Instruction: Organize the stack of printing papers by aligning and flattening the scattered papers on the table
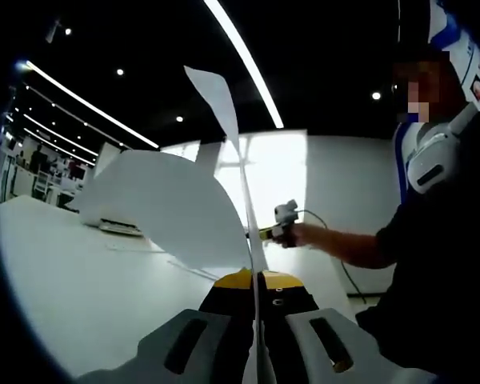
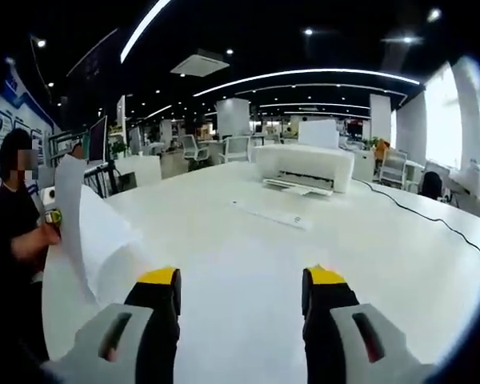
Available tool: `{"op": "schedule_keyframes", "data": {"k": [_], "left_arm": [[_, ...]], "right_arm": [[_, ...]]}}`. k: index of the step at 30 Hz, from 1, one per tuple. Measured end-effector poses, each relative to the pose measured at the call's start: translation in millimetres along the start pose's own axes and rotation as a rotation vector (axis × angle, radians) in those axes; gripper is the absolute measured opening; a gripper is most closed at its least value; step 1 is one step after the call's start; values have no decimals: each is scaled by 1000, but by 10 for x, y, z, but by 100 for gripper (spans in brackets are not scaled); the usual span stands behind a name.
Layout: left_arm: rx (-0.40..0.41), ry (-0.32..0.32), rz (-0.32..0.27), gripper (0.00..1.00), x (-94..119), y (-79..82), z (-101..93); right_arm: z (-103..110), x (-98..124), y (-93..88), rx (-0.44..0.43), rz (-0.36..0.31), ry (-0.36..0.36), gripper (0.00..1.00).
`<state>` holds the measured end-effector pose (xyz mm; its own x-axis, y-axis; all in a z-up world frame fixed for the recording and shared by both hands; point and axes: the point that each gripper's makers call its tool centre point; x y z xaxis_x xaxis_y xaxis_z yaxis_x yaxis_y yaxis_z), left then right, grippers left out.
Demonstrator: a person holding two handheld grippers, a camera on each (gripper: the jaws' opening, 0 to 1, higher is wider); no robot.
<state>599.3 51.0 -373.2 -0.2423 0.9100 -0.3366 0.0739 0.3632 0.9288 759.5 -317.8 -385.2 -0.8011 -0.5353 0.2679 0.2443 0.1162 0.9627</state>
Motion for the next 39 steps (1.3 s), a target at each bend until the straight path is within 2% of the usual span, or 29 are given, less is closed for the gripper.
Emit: {"op": "schedule_keyframes", "data": {"k": [15,31,39], "left_arm": [[2,-4,-1,6,120,20,129],[-1,-5,4,6,99,-4,105],[-1,-5,6,6,68,-12,70]], "right_arm": [[-86,-60,-112,0,23,-19,57],[-278,-99,-331,-18,42,-55,59],[-317,-110,-379,-27,41,-64,59]]}}
Point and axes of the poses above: the point that each gripper's makers call its tool centre point, and the gripper's own axes: x roughly backward along the fingers, z roughly to its left, y roughly out of its top, and after that the axes turned 6 degrees about -z, right-handed
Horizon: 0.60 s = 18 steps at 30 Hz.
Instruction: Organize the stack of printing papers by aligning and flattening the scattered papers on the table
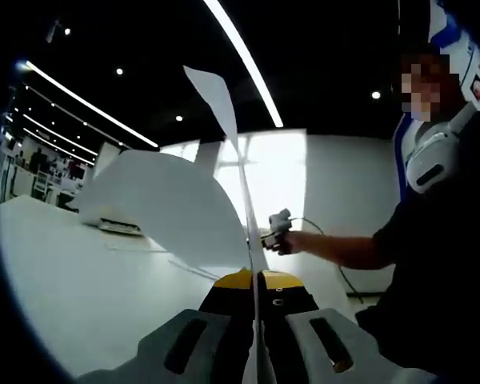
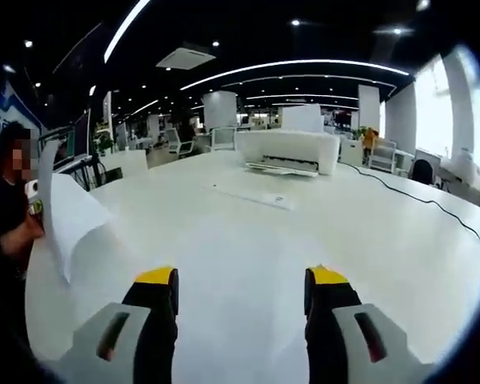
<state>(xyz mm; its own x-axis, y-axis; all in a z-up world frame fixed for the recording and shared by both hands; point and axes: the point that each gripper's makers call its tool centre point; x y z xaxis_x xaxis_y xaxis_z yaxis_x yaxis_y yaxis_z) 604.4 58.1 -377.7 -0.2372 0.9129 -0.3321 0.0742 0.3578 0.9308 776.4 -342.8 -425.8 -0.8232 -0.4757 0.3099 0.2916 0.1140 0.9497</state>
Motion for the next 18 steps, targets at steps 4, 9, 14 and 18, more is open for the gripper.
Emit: {"op": "schedule_keyframes", "data": {"k": [4,9,14,18], "left_arm": [[0,-1,0,6,-12,-1,-14],[-1,-2,0,6,-26,1,-36],[-1,-4,0,6,-37,0,-53],[-1,-4,0,6,-39,-1,-56]], "right_arm": [[-13,-6,-24,2,5,-6,59],[-19,-11,-41,5,7,-11,60],[-22,-15,-62,9,10,-17,60],[-47,-27,-88,12,15,-22,60]]}}
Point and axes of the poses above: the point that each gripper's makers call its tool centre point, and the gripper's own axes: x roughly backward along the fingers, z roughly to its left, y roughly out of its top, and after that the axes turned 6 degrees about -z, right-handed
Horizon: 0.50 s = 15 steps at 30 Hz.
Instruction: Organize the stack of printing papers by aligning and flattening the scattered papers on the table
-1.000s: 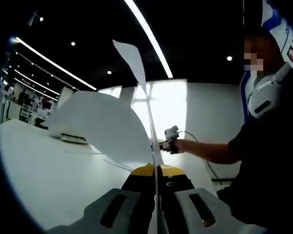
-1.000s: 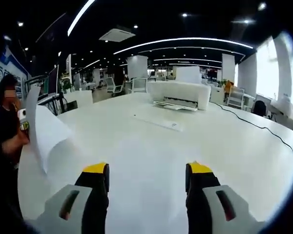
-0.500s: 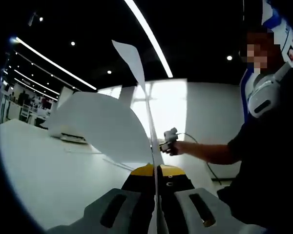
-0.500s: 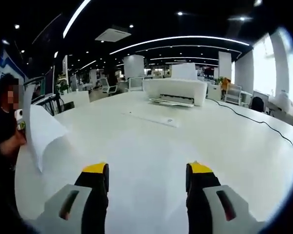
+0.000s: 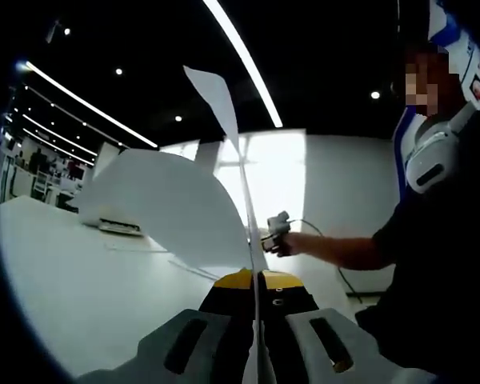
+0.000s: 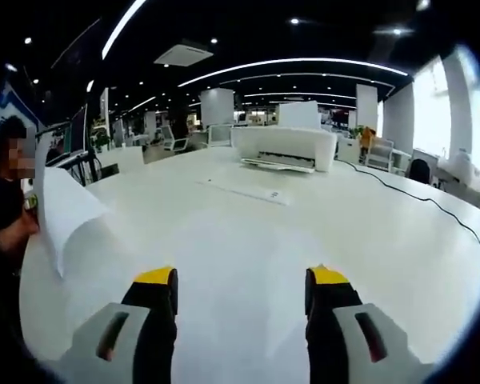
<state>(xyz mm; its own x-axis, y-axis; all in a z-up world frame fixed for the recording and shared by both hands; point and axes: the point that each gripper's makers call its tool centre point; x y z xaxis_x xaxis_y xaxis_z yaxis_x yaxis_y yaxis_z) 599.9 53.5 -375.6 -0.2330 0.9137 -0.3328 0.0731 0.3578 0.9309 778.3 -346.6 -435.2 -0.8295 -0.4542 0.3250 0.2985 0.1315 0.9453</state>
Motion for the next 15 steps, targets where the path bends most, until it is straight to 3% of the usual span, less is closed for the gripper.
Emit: {"op": "schedule_keyframes", "data": {"k": [15], "left_arm": [[1,2,6,6,-9,-16,6]], "right_arm": [[-96,-17,-104,-1,13,-13,60]]}}
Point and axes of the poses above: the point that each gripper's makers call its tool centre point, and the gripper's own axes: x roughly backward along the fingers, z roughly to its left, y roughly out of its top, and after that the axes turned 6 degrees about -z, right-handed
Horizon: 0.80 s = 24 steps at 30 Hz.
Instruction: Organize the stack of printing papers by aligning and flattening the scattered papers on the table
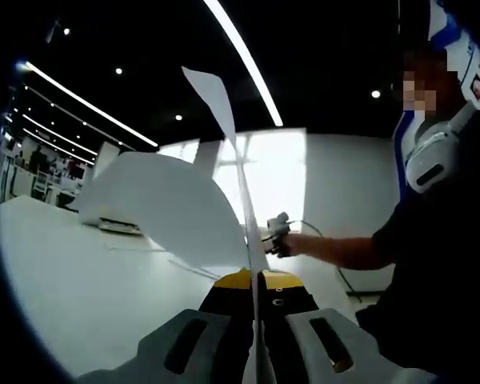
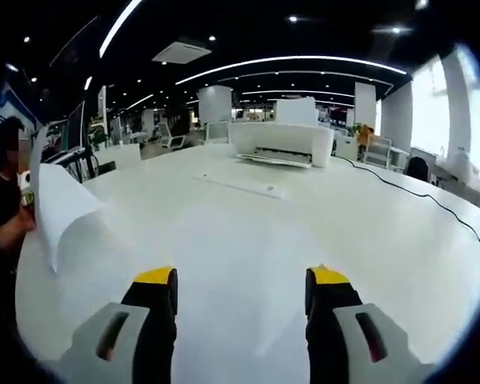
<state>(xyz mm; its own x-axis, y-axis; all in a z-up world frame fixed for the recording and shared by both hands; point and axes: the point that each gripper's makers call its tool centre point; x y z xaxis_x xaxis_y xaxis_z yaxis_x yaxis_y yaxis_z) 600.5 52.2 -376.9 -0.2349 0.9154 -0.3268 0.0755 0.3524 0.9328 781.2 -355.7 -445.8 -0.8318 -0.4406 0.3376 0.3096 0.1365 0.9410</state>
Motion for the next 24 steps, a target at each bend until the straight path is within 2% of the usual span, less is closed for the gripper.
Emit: {"op": "schedule_keyframes", "data": {"k": [11,24], "left_arm": [[0,-5,-2,6,23,9,17],[-1,-3,0,6,-16,6,-39]], "right_arm": [[-48,-31,-46,7,16,-18,60],[-156,-148,-208,0,38,-45,61]]}}
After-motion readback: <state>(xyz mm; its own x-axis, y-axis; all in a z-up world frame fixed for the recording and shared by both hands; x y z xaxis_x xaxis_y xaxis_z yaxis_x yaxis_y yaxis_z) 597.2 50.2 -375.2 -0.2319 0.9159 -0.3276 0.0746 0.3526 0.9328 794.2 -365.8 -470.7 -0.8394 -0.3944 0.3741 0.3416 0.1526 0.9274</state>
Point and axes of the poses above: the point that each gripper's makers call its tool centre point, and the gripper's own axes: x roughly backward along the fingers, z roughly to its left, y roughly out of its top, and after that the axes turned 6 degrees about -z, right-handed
